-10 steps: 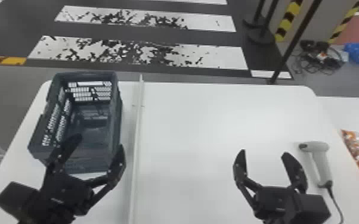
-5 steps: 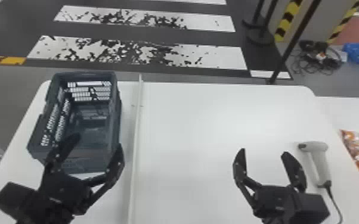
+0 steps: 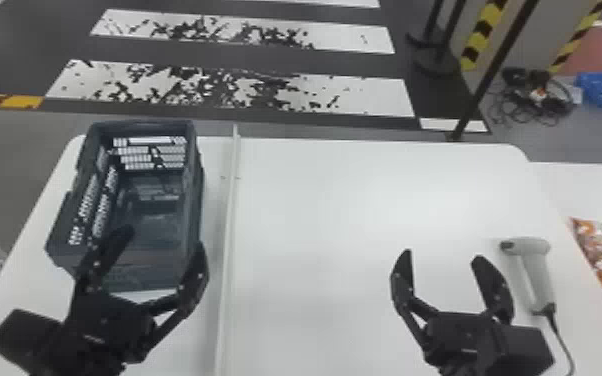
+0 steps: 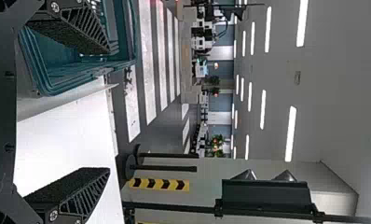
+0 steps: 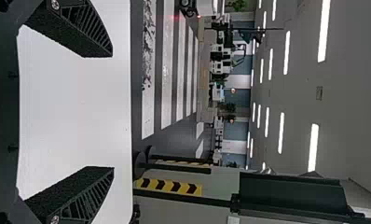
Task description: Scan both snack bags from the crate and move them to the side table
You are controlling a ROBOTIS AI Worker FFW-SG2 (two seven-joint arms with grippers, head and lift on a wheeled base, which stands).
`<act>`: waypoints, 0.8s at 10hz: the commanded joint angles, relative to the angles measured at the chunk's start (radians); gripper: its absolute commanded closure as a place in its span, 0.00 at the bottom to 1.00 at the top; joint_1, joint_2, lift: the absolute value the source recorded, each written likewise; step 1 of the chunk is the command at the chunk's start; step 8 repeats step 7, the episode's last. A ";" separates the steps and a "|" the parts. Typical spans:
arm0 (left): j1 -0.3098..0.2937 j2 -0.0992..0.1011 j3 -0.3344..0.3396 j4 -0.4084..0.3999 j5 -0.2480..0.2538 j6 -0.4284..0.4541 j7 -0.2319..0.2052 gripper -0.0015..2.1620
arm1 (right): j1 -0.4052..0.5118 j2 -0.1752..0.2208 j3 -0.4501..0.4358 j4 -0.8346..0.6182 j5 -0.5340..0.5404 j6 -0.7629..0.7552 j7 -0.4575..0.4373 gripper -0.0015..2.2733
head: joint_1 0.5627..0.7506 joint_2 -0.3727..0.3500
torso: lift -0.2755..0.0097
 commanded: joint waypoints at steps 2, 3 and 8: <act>0.001 -0.003 0.000 -0.001 -0.001 0.000 0.001 0.05 | 0.000 0.000 0.000 0.000 0.000 -0.003 0.000 0.03 | 0.70 0.42 | 0.70; 0.001 -0.005 0.000 -0.001 -0.003 0.000 0.001 0.05 | 0.000 0.000 0.000 0.000 0.000 -0.003 0.000 0.03 | 0.70 0.42 | 0.70; 0.001 -0.007 -0.001 -0.001 -0.006 0.000 0.001 0.05 | 0.000 0.000 0.002 0.000 -0.002 -0.003 0.000 0.03 | 0.70 0.41 | 0.70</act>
